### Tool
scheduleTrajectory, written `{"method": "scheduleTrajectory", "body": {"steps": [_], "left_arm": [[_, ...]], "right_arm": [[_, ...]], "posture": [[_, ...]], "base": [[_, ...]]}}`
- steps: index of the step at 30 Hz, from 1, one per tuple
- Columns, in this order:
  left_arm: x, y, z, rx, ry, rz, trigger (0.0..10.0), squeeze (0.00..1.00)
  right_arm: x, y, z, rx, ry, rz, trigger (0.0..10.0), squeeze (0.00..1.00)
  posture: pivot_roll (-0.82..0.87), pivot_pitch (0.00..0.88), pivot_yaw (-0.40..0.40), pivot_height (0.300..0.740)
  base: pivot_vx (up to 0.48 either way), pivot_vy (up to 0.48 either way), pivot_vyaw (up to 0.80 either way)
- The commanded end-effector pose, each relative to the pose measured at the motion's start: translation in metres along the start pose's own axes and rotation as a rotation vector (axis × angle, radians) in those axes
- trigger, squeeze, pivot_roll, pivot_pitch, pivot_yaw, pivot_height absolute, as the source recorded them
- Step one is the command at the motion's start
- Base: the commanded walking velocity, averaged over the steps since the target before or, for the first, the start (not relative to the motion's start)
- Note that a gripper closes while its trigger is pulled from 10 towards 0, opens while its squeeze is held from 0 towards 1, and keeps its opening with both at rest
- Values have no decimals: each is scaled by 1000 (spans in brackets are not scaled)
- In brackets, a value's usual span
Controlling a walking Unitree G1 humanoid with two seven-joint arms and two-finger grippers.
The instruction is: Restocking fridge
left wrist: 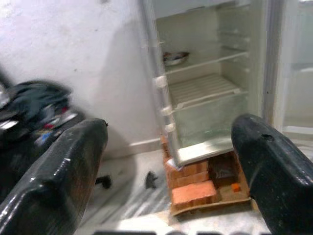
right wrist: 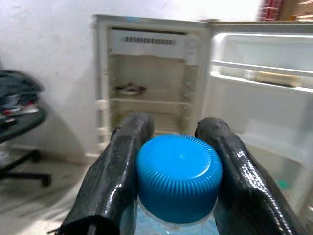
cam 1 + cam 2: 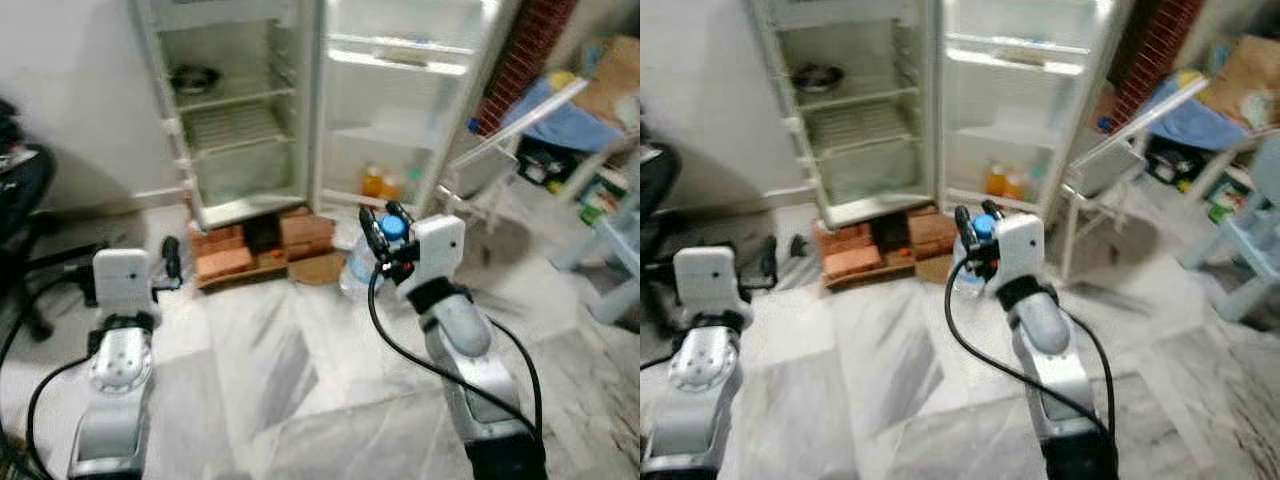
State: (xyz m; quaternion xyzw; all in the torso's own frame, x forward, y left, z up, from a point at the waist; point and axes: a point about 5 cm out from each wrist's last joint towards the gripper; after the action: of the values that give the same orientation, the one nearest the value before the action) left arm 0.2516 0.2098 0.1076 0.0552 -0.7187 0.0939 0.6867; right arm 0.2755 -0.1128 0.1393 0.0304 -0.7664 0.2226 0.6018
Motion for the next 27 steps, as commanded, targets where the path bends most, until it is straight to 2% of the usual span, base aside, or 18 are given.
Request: {"method": "scheduleTrajectory", "body": {"steps": [1,10,17,27], "left_arm": [[2,-9,1,-27,-8,14,10000,0],[2,-10,-1,-21,-12,23,10000,0],[2,-11,-2,-20,-8,27,10000,0],[2,-13,-4,-28,-1,33,10000,0]], "right_arm": [[4,-12,4,-40,-21,37,10000,0],[5,-8,2,-7,-31,42,10000,0],[5,-8,1,-3,-36,43,10000,0],[5,-8,0,-4,-35,39,10000,0]], "posture": [[107,0,-21,740],[108,0,-25,740],[109,0,-27,740],[107,0,-28,740]], "base": [[446,0,0],[440,0,0],[430,0,767],[428,0,0]]}}
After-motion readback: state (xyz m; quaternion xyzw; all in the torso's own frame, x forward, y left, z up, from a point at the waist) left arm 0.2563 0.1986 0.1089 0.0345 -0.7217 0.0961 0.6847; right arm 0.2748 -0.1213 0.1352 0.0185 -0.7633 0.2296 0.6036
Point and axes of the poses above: a point about 5 cm out from each wrist's last joint towards the gripper, its own z axis pointing back from the gripper into the wrist, its own x axis along the axis of the wrist's last joint, y = z × x, and after that the axes turned 15 degrees about z, right-handed
